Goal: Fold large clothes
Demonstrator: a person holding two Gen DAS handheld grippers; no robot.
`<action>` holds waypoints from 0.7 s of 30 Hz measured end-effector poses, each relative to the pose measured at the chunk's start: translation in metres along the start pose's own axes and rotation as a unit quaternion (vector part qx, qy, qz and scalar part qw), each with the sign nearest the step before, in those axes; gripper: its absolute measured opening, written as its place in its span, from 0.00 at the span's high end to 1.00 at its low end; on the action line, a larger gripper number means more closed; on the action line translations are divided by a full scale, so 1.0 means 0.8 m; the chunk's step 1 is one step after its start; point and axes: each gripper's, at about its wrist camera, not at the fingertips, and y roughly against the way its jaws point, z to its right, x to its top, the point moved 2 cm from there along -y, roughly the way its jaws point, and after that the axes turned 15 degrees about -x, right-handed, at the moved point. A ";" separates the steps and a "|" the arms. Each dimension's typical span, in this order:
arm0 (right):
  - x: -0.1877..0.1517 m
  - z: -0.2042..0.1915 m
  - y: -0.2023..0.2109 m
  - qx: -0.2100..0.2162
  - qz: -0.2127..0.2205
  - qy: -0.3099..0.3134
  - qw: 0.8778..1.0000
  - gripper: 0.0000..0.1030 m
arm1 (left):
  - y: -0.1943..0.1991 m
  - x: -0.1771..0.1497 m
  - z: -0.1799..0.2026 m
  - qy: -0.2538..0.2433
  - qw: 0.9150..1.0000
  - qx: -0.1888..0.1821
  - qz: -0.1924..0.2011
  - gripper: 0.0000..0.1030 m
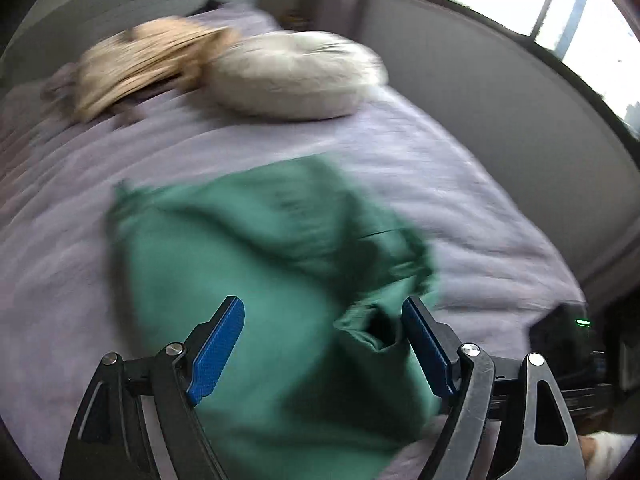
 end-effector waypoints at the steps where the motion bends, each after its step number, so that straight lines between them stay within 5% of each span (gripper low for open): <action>1: -0.005 -0.002 -0.002 0.015 -0.006 -0.003 1.000 0.35 | 0.007 -0.007 -0.017 0.015 1.000 0.016 0.000 0.20; 3: -0.022 -0.012 -0.008 0.044 -0.020 -0.001 0.999 0.35 | 0.021 -0.026 -0.057 0.055 0.997 0.047 -0.005 0.20; 10: -0.074 -0.063 -0.083 0.071 -0.067 0.004 0.995 0.33 | 0.043 -0.088 -0.120 0.146 0.987 0.070 -0.022 0.20; 11: -0.076 -0.069 -0.088 0.069 -0.063 0.006 0.996 0.37 | 0.045 -0.095 -0.122 0.145 0.986 0.074 -0.026 0.20; 13: -0.074 -0.087 -0.095 0.047 -0.051 0.022 0.997 0.81 | 0.053 -0.099 -0.121 0.141 0.987 0.071 -0.024 0.20; 14: -0.074 -0.097 -0.095 0.054 -0.046 0.031 0.997 0.88 | 0.059 -0.101 -0.122 0.137 0.988 0.069 -0.021 0.20; 21: -0.123 -0.084 -0.135 0.017 -0.094 0.018 0.995 0.90 | 0.024 -0.124 -0.125 0.132 0.987 0.077 -0.058 0.20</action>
